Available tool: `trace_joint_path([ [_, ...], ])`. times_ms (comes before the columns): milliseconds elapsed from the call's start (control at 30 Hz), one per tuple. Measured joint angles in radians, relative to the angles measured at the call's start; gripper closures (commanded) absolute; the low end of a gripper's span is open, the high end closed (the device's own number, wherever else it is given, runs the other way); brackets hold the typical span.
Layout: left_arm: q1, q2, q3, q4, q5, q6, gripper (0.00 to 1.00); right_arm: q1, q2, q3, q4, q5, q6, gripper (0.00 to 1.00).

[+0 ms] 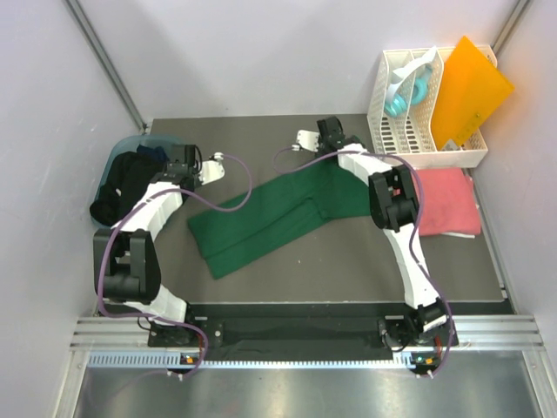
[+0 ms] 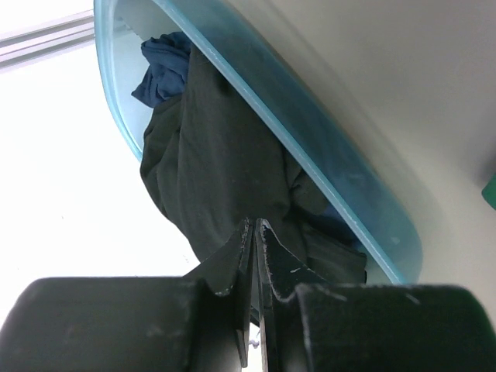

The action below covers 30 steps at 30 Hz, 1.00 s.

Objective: Fold and stack the t-shirts
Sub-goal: Rotate the tshirt 90 degrees

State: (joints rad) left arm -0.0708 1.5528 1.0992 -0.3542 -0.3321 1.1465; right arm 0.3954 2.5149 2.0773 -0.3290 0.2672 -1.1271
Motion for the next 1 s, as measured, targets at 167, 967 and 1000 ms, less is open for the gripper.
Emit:
trace_joint_path([
  [167,-0.004,0.0,-0.001,0.01,-0.007,-0.009,0.9,0.04,0.025,-0.002,0.207,-0.003,-0.058,0.74],
  [967,0.171,0.038,0.245,-0.114,-0.07,-0.502,0.07,0.52,-0.873,-0.922,-0.079,-0.296,0.126,0.07],
  [1000,0.175,0.038,0.278,-0.153,-0.064,-0.525,0.05,0.542,-0.857,-0.937,-0.075,-0.298,0.125,0.08],
])
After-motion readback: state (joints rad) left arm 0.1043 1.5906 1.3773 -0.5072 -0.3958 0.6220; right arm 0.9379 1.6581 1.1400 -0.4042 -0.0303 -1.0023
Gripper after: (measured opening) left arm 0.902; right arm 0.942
